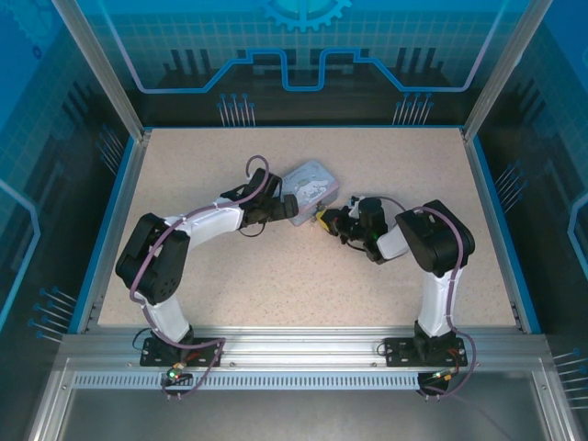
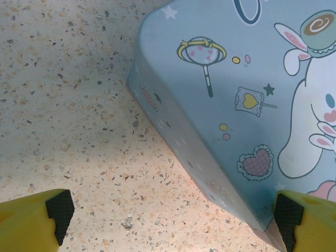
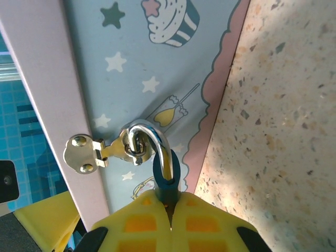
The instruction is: Unlock the padlock with the key
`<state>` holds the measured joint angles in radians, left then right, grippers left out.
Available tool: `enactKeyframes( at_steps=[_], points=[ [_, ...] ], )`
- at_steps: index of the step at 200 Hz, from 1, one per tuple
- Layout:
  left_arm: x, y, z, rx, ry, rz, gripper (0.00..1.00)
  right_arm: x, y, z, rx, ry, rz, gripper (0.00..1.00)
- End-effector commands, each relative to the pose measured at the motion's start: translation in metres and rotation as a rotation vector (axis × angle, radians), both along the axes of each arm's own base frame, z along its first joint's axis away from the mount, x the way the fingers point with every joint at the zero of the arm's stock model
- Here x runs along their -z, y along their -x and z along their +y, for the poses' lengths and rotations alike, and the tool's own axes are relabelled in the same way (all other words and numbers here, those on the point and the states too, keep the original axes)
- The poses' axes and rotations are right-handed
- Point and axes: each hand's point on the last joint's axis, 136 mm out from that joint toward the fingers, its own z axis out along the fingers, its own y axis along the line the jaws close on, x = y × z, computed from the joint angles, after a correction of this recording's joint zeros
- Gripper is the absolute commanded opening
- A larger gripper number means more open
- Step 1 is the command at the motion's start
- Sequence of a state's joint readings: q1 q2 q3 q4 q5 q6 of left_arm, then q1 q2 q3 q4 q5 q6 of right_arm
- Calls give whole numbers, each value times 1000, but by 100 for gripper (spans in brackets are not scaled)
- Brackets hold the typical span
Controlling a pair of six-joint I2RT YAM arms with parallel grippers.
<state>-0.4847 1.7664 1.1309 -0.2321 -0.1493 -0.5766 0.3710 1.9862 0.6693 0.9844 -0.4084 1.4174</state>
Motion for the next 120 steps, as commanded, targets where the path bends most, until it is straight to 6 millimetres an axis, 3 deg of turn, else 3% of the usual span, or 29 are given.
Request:
enactKeyframes(
  at_steps=[1,43,94,120],
  points=[
    [32,23,14,4,-78,118,99,-11,-14,-10,40,4,-35,0],
    [34,25,15,2,-80,125,99,-14,-21,-9,52,-10,-34,0],
    [34,25,15,1,-77,127,99,-13,-27,-29,94,25,-22,0],
    [35,25,14,2,-77,130,99,-15,-31,-23,65,19,-27,0]
  ],
)
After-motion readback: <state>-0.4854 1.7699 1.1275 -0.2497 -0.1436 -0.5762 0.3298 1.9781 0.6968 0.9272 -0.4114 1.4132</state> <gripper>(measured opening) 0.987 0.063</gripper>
